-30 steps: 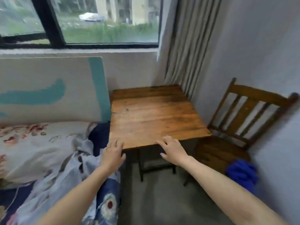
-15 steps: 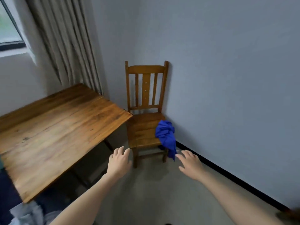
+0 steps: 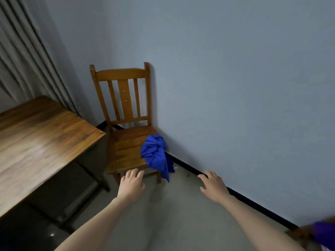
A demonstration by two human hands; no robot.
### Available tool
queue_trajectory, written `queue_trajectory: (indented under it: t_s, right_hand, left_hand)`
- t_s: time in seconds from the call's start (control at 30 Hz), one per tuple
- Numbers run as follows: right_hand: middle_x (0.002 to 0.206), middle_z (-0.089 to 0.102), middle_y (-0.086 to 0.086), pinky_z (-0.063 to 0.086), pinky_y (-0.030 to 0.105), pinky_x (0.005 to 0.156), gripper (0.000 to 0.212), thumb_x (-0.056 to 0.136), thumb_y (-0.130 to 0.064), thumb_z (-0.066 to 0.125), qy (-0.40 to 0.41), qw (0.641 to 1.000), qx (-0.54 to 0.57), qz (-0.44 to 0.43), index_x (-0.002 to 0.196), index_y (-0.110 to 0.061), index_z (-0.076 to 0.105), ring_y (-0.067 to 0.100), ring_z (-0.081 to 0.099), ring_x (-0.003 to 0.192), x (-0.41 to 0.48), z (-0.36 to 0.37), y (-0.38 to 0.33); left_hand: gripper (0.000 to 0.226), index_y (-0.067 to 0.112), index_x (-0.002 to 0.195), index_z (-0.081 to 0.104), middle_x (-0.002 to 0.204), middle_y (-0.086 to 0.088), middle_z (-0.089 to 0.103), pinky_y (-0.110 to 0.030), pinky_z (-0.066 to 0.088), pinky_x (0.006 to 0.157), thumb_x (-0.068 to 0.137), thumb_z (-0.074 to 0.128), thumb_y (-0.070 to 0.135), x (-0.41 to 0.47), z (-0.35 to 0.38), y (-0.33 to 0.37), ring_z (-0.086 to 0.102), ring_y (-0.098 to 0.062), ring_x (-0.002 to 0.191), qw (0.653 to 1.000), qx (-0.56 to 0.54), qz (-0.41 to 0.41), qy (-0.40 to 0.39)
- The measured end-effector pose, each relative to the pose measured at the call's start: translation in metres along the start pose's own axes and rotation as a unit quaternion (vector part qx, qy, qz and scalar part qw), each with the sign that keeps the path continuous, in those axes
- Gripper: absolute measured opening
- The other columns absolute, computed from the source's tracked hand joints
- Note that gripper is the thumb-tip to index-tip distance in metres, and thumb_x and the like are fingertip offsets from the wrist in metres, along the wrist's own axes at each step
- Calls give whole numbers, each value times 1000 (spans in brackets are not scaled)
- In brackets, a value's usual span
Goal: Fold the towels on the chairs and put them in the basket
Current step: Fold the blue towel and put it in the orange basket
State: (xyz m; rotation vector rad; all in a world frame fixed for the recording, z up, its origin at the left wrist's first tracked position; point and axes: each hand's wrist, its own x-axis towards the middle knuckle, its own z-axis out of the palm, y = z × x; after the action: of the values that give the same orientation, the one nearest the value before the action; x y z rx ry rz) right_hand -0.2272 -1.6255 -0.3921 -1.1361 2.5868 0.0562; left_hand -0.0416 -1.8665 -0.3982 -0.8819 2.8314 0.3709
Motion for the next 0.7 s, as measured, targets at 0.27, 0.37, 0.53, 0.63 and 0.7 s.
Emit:
queue_trajectory:
  t_s: [0.27, 0.37, 0.53, 0.63, 0.7]
  right_hand:
    - [149, 27, 7, 26, 36, 108, 47, 95, -29, 44, -17, 1000, 20, -6, 140, -19, 35, 22, 22, 138, 42, -4, 76]
    - [149, 27, 8, 27, 37, 107, 47, 94, -29, 44, -32, 999, 27, -12, 140, -19, 35, 23, 22, 138, 66, 0, 86]
    - [148, 28, 8, 28, 38, 106, 45, 94, -29, 44, -45, 998, 27, -43, 138, -18, 37, 23, 24, 137, 121, 0, 90]
    - [146, 31, 7, 29, 37, 105, 44, 94, -28, 44, -50, 997, 27, -60, 136, -17, 40, 24, 27, 134, 163, -3, 94]
    - [145, 32, 7, 30, 37, 104, 44, 93, -28, 45, -61, 996, 23, -63, 135, -17, 40, 23, 28, 134, 188, -6, 98]
  left_hand:
    - [55, 24, 142, 29, 150, -2, 27, -36, 24, 110, 91, 45, 33, 49, 38, 96, 20, -23, 139, 998, 1, 14, -56]
    - [56, 25, 143, 28, 150, -1, 27, -36, 23, 110, 90, 44, 33, 68, 42, 97, 19, -22, 139, 998, 3, -3, -69]
    - [56, 25, 143, 28, 150, -2, 27, -37, 24, 111, 91, 46, 34, 112, 49, 81, 19, -22, 140, 996, 4, -48, -79]
    - [55, 25, 143, 29, 150, -1, 28, -37, 24, 110, 90, 45, 32, 147, 55, 77, 20, -22, 140, 994, -12, -64, -91]
    - [55, 24, 142, 29, 149, 0, 28, -35, 25, 109, 90, 44, 32, 170, 59, 78, 21, -21, 139, 992, -23, -70, -99]
